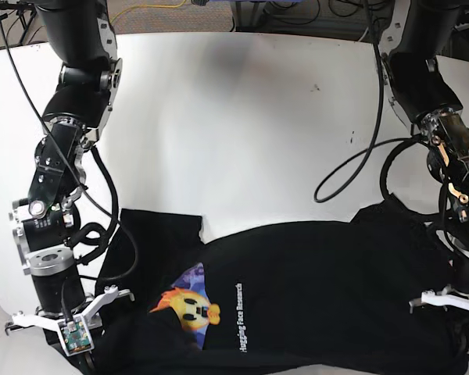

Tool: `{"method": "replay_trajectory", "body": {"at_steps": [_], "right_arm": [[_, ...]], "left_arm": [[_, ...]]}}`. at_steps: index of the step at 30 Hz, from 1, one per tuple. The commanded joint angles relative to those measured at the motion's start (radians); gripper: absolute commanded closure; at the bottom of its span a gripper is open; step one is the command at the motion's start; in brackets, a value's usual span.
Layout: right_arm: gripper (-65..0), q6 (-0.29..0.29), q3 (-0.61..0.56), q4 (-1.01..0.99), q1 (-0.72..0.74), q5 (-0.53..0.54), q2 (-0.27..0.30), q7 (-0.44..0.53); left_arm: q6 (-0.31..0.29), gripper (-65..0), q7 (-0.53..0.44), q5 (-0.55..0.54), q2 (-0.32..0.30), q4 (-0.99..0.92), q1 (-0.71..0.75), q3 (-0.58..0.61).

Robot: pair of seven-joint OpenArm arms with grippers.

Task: Fold the T-shirt properly
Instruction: 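Lift the shirt with both grippers and stretch it out across the table, then drag the shirt with both grippers back toward the robot, laying it flat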

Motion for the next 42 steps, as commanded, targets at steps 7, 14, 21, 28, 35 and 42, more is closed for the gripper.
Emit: {"method": "replay_trajectory", "body": {"at_steps": [7, 14, 21, 28, 35, 42], "right_arm": [[-0.2, -0.021, -0.032, 0.003, 0.157, -0.005, 0.033, 0.007], [-0.2, -0.021, -0.057, -0.032, 0.232, -0.005, 0.063, 0.007], [-0.2, -0.021, -0.088, -0.057, 0.252, -0.005, 0.076, 0.007], [-0.2, -0.021, -0.083, -0.029, 0.160, -0.007, 0.081, 0.007], [-0.2, -0.019, -0.016, 0.020, -0.012, 0.001, 0.079, 0.007], [-0.2, -0.019, 0.017, 0.069, -0.222, 0.001, 0.078, 0.007]], "left_arm": [[0.002, 0.0, 0.029, -0.004, -0.028, 0.029, -0.175, 0.001], [0.001, 0.0, 0.055, -0.004, -0.032, 0.027, -0.275, 0.008], [-0.001, 0.0, 0.067, -0.005, -0.032, 0.027, -0.293, 0.012], [-0.001, 0.0, 0.067, -0.007, -0.032, 0.029, -0.215, 0.032], [-0.030, 0.0, 0.067, -0.008, -0.032, 0.032, -0.111, 0.029], [-0.119, 0.0, 0.064, -0.007, -0.031, 0.053, 0.044, -0.003]]}}
